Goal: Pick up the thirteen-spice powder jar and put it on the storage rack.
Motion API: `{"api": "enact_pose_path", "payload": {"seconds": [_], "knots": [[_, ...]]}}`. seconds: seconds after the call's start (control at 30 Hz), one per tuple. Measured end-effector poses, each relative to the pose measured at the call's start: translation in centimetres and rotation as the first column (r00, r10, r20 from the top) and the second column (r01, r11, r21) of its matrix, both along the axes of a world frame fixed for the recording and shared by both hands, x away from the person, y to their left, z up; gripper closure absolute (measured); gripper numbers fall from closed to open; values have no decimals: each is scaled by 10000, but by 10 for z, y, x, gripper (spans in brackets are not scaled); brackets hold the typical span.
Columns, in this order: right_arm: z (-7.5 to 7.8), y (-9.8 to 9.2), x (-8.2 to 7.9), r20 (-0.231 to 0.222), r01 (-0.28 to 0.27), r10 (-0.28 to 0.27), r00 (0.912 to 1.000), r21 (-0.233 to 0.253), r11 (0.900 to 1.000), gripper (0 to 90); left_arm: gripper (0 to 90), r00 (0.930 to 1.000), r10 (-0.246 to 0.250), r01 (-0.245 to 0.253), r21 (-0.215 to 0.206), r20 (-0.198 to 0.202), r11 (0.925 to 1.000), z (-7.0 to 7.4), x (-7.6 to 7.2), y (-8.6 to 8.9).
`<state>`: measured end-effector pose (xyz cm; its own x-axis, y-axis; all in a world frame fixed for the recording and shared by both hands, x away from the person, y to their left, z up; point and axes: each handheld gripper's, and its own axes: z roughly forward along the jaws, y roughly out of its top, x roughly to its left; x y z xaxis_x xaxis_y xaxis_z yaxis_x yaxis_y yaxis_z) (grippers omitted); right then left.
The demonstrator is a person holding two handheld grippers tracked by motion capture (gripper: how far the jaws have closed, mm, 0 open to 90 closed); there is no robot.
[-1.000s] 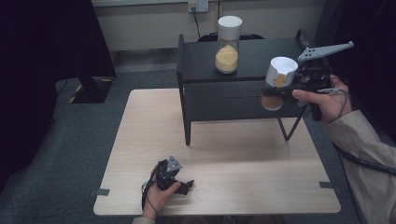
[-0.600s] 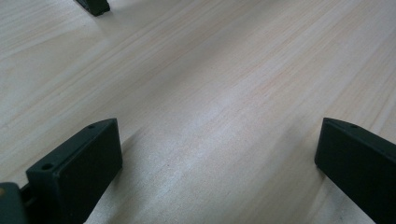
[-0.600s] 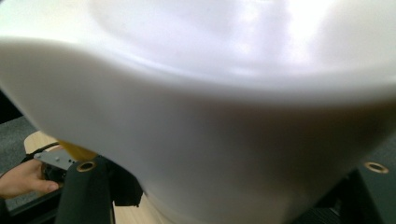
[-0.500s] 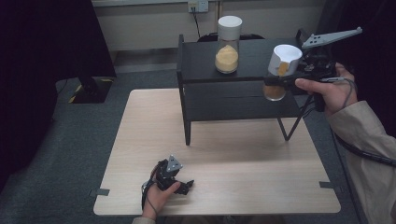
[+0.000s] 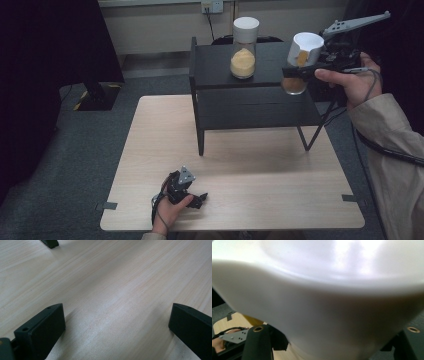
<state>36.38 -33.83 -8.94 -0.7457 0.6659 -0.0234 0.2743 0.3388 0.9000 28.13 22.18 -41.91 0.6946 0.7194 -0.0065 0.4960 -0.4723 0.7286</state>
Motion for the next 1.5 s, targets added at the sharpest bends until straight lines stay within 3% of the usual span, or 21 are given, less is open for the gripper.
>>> {"api": "enact_pose_path", "payload": {"seconds": [0.4,0.63,1.5], "knots": [[11,8,17,219,611,-608,9979,-159,9980,304,0,10000,-38,38,-8,-6,10000,0,0,1],[10,17,28,316,887,-876,9957,-351,9954,304,0,10000,-44,44,-8,-6,10000,0,0,1],[3,35,51,175,1146,-1140,9933,-425,9925,304,0,10000,-89,89,-7,-4,10000,0,1,2]]}}
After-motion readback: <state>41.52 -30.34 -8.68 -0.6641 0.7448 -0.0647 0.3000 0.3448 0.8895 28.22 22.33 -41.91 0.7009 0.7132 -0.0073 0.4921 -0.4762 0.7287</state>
